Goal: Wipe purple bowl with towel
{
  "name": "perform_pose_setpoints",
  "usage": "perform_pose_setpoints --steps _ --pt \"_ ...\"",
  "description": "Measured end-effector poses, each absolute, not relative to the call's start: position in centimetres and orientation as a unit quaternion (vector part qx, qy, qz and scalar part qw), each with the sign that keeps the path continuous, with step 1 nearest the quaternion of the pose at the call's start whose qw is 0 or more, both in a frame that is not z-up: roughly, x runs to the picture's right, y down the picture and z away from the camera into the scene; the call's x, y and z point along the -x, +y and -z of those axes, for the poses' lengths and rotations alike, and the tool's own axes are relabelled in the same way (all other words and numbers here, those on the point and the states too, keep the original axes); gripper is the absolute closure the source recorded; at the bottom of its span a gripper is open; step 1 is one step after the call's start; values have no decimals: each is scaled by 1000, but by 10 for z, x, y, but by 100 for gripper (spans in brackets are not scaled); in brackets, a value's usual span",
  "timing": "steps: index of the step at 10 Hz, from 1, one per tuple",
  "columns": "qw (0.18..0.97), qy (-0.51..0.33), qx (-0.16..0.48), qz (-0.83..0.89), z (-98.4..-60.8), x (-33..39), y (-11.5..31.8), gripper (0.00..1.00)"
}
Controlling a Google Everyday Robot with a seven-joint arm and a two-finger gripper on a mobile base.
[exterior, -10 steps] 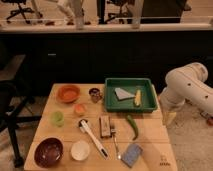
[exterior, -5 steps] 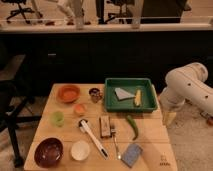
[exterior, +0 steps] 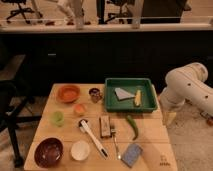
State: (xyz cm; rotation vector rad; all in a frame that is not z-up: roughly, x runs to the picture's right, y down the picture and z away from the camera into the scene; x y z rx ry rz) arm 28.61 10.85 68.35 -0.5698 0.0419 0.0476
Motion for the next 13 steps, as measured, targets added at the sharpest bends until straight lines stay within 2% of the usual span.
perform_pose_setpoints --steps 10,13 --pt "960 20 279 -25 -683 -286 108 20" --pt "972 -24 231 -29 -679 -275 97 20"
